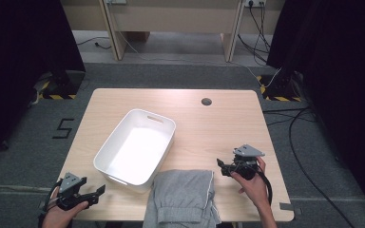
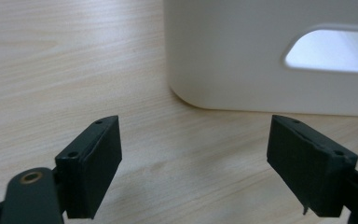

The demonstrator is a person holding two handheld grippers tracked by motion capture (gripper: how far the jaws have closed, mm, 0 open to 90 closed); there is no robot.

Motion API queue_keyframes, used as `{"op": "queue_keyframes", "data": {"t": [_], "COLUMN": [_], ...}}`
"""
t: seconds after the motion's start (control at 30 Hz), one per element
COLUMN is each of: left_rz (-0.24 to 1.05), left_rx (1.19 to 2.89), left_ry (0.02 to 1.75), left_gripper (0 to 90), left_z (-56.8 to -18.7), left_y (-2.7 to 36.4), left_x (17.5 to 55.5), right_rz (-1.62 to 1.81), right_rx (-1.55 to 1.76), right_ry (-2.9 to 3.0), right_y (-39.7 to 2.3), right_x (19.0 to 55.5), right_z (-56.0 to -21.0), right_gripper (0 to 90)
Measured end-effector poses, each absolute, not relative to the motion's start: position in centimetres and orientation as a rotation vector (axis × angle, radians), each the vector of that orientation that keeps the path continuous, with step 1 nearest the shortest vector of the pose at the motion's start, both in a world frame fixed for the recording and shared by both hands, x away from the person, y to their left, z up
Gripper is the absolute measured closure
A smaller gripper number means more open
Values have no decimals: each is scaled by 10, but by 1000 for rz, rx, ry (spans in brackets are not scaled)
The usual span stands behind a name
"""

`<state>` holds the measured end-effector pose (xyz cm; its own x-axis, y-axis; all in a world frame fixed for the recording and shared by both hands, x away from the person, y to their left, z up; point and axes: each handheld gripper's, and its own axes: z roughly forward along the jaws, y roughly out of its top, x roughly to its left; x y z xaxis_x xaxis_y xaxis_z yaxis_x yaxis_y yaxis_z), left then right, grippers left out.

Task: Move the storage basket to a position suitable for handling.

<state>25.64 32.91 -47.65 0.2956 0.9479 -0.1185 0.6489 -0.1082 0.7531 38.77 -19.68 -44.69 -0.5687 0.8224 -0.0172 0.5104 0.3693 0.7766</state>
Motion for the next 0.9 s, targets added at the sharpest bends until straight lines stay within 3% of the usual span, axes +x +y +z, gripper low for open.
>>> {"op": "queue_keyframes", "data": {"t": [0.47,0.9], "left_rz": [558,579], "left_rx": [1793,1782], "left_ry": [1415,1398], "left_gripper": [175,179], "left_z": [-468,-463], "left_y": [316,304], "left_x": [256,268], "right_rz": [1069,1071], "right_rx": [993,881], "right_ry": [2297,2371], "right_y": [-134,-51], "right_x": [418,462], "right_z": [-416,-402], "right_gripper": [194,211]}}
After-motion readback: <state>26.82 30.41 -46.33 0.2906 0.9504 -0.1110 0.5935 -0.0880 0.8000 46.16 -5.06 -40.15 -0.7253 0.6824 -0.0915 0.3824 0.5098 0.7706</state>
